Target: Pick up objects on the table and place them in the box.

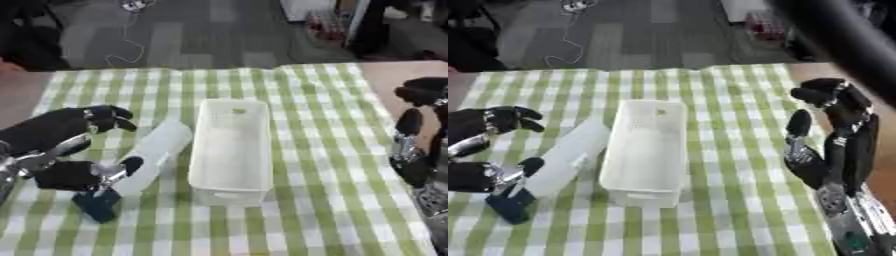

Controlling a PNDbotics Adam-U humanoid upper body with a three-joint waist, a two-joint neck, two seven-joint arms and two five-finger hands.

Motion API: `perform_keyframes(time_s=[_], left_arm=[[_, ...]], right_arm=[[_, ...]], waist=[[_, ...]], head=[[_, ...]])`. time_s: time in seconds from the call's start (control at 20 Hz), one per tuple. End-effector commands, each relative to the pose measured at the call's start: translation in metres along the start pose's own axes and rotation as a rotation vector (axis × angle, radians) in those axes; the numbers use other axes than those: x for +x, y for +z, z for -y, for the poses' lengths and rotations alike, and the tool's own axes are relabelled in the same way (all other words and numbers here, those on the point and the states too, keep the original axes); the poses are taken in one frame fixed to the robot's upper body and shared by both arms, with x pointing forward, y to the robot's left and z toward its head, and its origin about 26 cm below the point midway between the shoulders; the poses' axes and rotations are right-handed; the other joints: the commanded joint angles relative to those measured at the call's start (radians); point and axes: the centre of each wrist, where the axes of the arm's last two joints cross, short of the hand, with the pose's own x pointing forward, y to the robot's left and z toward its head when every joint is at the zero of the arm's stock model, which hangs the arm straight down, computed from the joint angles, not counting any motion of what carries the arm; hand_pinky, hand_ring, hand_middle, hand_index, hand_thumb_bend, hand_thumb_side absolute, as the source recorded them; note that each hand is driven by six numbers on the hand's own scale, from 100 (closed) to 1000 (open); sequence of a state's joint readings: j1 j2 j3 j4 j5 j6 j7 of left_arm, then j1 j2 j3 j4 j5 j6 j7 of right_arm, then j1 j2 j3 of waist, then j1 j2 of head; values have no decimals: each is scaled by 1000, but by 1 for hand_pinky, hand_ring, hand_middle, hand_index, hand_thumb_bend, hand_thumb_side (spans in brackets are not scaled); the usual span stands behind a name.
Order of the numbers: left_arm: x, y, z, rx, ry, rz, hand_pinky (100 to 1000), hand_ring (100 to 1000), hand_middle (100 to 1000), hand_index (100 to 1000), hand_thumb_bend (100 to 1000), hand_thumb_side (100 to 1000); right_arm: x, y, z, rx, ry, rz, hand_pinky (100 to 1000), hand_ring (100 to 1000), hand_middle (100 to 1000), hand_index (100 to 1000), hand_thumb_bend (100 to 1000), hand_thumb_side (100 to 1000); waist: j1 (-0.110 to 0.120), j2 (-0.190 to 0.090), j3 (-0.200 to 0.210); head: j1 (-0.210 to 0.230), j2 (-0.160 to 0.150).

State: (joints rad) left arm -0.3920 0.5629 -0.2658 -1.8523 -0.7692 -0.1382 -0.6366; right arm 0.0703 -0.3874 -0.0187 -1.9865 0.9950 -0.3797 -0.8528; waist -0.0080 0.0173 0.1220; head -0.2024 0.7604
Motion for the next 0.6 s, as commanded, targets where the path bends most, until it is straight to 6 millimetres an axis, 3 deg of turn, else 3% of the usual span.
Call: perform_keyframes(time_s=[0.05,0.35,0.6], left_arm=[[-4,1,-9,-28,-47,-13,853,851,892,881,253,1000],[-13,-6,-6,-101,-56,-39,854,855,888,877,251,1000],[-17,-10,-4,-131,-73,-48,863,861,887,875,252,1000]], right_arm=[[-2,-8,3,-45,-34,57,314,415,553,621,100,927],[-3,-10,3,-45,-38,59,315,416,554,621,100,929],[-4,-14,3,-70,-43,68,318,419,549,612,100,922]], waist=[[4,-8,-2],[5,-7,-6],[6,-2,-12]], head=[[-4,-19],[-8,-19],[-48,-40]])
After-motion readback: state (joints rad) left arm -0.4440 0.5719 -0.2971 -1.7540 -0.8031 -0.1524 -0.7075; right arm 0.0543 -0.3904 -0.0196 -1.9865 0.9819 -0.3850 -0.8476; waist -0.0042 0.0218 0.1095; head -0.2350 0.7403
